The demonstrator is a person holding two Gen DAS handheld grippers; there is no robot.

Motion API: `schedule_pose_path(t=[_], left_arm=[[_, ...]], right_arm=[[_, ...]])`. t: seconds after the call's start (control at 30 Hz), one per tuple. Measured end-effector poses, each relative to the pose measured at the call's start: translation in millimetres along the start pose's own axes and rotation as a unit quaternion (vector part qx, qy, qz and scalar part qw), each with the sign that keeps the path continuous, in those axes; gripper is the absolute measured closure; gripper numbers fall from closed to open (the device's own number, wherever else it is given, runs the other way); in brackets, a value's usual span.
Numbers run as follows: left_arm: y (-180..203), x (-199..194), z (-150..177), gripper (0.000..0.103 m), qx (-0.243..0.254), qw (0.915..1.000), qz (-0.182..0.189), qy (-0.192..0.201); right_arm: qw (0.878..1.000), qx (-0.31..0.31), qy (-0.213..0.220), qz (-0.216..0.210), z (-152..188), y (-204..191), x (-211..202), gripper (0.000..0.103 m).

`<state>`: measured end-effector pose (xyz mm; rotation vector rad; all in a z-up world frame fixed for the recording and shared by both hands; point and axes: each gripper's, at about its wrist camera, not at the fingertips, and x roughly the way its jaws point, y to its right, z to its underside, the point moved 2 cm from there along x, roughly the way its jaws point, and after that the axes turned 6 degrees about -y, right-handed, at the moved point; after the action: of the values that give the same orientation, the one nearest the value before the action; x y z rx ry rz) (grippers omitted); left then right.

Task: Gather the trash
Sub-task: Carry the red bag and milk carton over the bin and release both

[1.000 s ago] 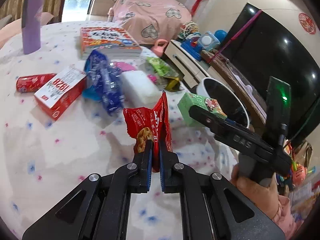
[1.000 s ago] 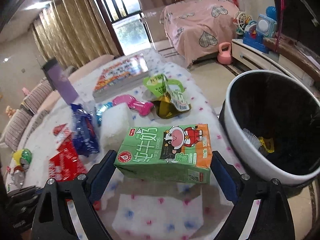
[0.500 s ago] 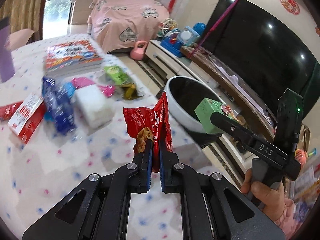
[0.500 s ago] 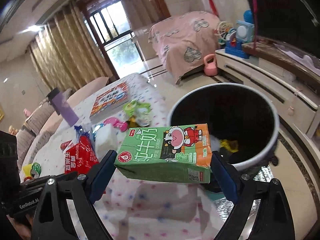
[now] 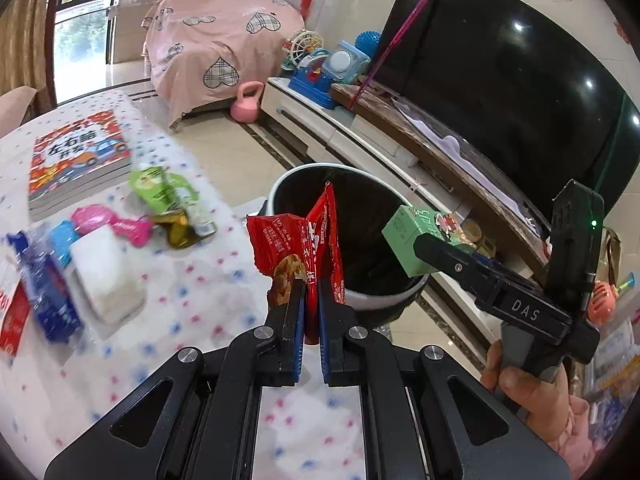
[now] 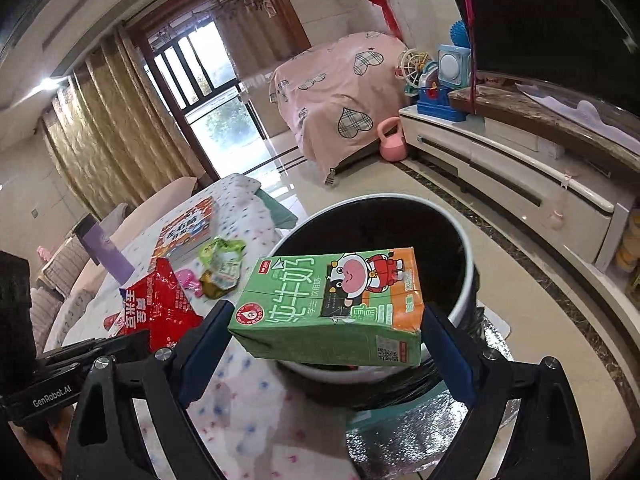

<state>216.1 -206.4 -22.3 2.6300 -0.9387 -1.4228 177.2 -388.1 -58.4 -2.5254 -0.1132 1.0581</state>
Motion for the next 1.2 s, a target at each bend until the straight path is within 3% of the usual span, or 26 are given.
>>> schedule_pose_path(t=[0.37, 0.63, 0.73, 0.8, 0.87, 1.2], left_arm=[[21.1, 35.2, -30.9, 0.097, 0.017, 0.9997, -0.005, -0.018], [22.2, 58.5, -33.8, 0.097, 0.019, 0.9987, -0.011, -0.045], [21.6, 62.3, -35.7, 0.088, 0.018, 0.9986, -0.013, -0.047], [21.3, 63.0, -36.6, 0.068, 0.014, 0.9986, -0.015, -0.048], [19.5, 60.9, -36.3, 0.056, 0.009, 0.9990, -0.014, -0.042], [2.4, 43.7, -23.7, 0.048, -0.017, 0.9993, -0.010, -0.031]], right_arm=[[1.000, 0.006, -0.020, 0.000, -15.6, 30.7, 12.0, 0.010], [0.999, -0.011, -0.038, 0.002, -22.2, 33.9, 23.6, 0.010], [0.999, -0.015, -0.047, 0.005, -23.6, 35.5, 29.6, 0.010], [0.998, -0.017, -0.056, 0.003, -24.0, 37.0, 33.8, 0.009], [0.998, -0.018, -0.060, 0.001, -25.8, 39.5, 36.9, 0.009], [0.999, -0.006, -0.054, 0.004, -20.8, 41.2, 27.3, 0.009]])
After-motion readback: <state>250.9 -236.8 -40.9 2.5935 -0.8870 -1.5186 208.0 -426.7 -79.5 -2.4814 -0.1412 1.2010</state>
